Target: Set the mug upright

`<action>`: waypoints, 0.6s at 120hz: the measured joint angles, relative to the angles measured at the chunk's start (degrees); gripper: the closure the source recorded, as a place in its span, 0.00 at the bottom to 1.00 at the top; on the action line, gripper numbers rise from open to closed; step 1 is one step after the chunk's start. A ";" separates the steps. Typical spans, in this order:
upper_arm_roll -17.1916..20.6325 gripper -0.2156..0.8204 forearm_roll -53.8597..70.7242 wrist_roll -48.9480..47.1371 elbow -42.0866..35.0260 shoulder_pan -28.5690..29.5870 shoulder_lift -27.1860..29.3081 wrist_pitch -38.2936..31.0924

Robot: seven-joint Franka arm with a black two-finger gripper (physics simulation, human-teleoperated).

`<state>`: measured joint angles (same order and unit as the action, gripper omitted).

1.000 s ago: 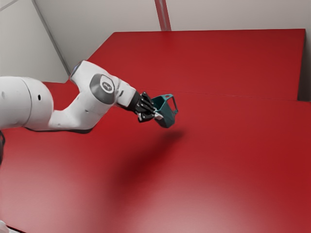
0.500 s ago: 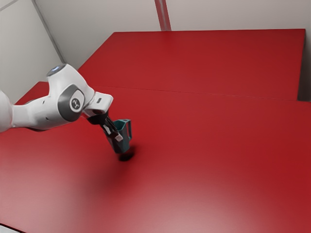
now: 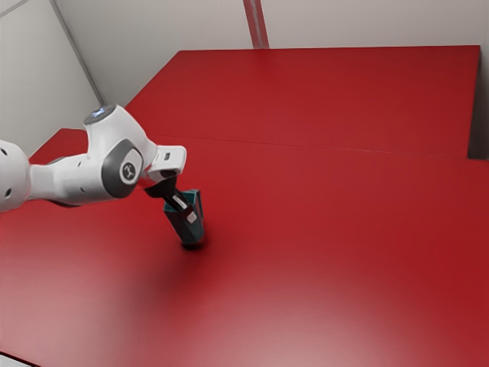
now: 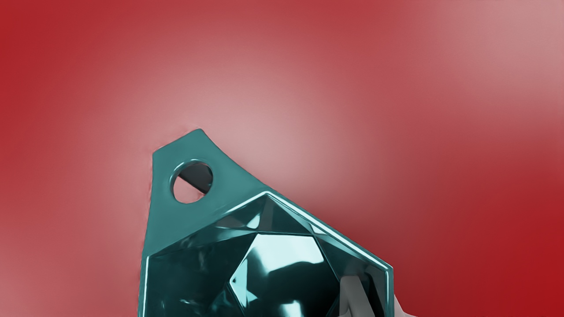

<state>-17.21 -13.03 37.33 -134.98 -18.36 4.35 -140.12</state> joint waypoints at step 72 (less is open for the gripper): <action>1.58 0.97 -0.63 -11.79 -7.99 -0.23 5.37 -7.57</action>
<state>-15.62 -13.66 25.53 -142.97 -18.59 9.72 -147.69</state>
